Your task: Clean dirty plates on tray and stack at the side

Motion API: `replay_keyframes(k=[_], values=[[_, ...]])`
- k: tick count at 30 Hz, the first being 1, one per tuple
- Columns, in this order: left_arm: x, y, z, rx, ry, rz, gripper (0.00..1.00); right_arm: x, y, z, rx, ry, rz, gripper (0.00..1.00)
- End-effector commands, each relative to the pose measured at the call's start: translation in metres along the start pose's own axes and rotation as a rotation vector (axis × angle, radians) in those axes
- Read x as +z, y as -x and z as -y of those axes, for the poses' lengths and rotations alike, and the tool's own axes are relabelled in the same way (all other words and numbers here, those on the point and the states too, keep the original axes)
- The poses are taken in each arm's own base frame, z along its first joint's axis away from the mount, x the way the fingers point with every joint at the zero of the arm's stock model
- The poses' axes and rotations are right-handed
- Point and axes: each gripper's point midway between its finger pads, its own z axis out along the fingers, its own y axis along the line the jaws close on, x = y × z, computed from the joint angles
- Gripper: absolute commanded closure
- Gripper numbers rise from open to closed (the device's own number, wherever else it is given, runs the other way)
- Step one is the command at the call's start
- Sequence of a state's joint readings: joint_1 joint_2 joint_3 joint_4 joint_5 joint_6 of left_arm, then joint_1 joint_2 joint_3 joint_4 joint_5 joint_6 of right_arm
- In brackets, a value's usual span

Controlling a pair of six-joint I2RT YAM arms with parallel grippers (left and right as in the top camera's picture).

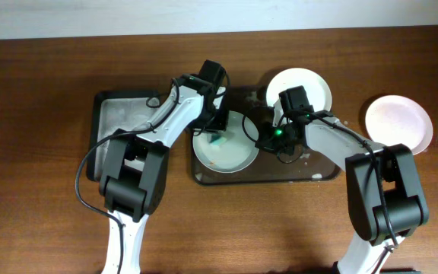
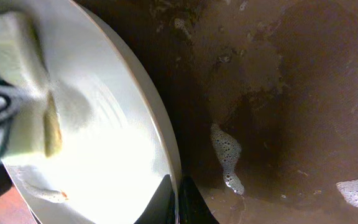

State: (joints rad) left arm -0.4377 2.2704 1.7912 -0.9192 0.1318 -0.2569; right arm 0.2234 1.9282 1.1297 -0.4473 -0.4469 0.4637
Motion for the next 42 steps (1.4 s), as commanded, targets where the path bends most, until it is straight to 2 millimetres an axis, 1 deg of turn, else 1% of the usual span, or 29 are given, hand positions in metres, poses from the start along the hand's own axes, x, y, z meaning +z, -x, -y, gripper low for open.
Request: replay_keyframes(k=[1, 2, 4, 5, 7, 9, 11, 12, 14, 16, 17, 21, 23, 25, 27, 30, 32, 36, 39, 41, 42], values=[[0.004, 0.008, -0.051, -0.098, 0.273, 0.061, 0.99, 0.003, 0.000, 0.000, -0.008, 0.003, -0.010, 0.96], [0.003, 0.007, -0.053, -0.097, 0.286, 0.061, 0.99, 0.003, 0.000, 0.000, -0.008, 0.003, -0.010, 0.96], [0.004, -0.001, -0.053, -0.096, 0.285, 0.026, 0.99, 0.003, 0.000, 0.000, -0.008, 0.003, -0.009, 0.96], [0.003, -0.007, -0.054, -0.096, 0.288, 0.000, 0.99, 0.003, 0.000, 0.000, -0.008, 0.003, -0.009, 0.96], [0.002, -0.029, -0.055, -0.098, 0.288, -0.090, 0.99, 0.003, 0.000, 0.000, -0.009, 0.003, -0.008, 0.96], [-0.005, -0.049, -0.051, -0.107, 0.262, -0.189, 0.99, 0.003, 0.001, 0.000, -0.010, 0.004, -0.006, 0.96], [-0.015, -0.060, -0.044, -0.100, 0.223, -0.255, 0.99, 0.003, 0.002, -0.001, -0.011, 0.006, -0.003, 0.96], [-0.022, -0.060, -0.039, -0.075, 0.194, -0.271, 0.99, 0.003, 0.002, -0.001, -0.013, 0.009, -0.001, 0.96], [-0.039, -0.050, -0.028, -0.034, 0.149, -0.253, 0.99, 0.003, 0.004, -0.004, -0.017, 0.022, 0.004, 0.96], [-0.058, -0.032, -0.018, -0.008, 0.116, -0.194, 0.99, 0.003, 0.004, -0.006, -0.020, 0.031, 0.005, 0.96], [-0.071, -0.020, -0.013, -0.004, 0.105, -0.154, 0.99, 0.003, 0.004, -0.008, -0.021, 0.045, 0.003, 0.96], [-0.117, 0.012, -0.001, 0.033, 0.075, -0.024, 0.99, -0.002, 0.008, -0.012, -0.028, 0.059, 0.016, 0.96], [-0.136, 0.021, 0.003, 0.040, 0.064, 0.025, 0.99, -0.009, 0.011, -0.017, -0.048, 0.065, 0.033, 0.96], [-0.149, 0.026, 0.004, 0.038, 0.058, 0.052, 0.99, -0.020, 0.014, -0.021, -0.068, 0.054, 0.055, 0.96], [-0.157, 0.028, 0.001, 0.030, 0.057, 0.063, 0.99, -0.036, 0.018, -0.022, -0.081, 0.012, 0.083, 0.96], [-0.161, 0.028, -0.009, 0.009, 0.062, 0.059, 0.99, -0.065, 0.021, -0.016, -0.105, -0.095, 0.138, 0.96], [-0.162, 0.028, -0.015, -0.007, 0.065, 0.056, 0.99, -0.086, 0.022, -0.013, -0.126, -0.159, 0.179, 0.96], [-0.164, 0.031, -0.027, -0.031, 0.069, 0.062, 0.99, -0.137, 0.025, -0.002, -0.129, -0.306, 0.305, 0.96], [-0.164, 0.031, -0.027, -0.031, 0.068, 0.065, 0.99, -0.170, 0.026, 0.007, -0.127, -0.403, 0.395, 0.96], [-0.164, 0.032, -0.025, -0.027, 0.065, 0.069, 0.99, -0.193, 0.026, 0.016, -0.139, -0.495, 0.452, 0.96], [-0.164, 0.033, -0.022, -0.024, 0.058, 0.071, 0.99, -0.206, 0.026, 0.024, -0.139, -0.560, 0.481, 0.96]])
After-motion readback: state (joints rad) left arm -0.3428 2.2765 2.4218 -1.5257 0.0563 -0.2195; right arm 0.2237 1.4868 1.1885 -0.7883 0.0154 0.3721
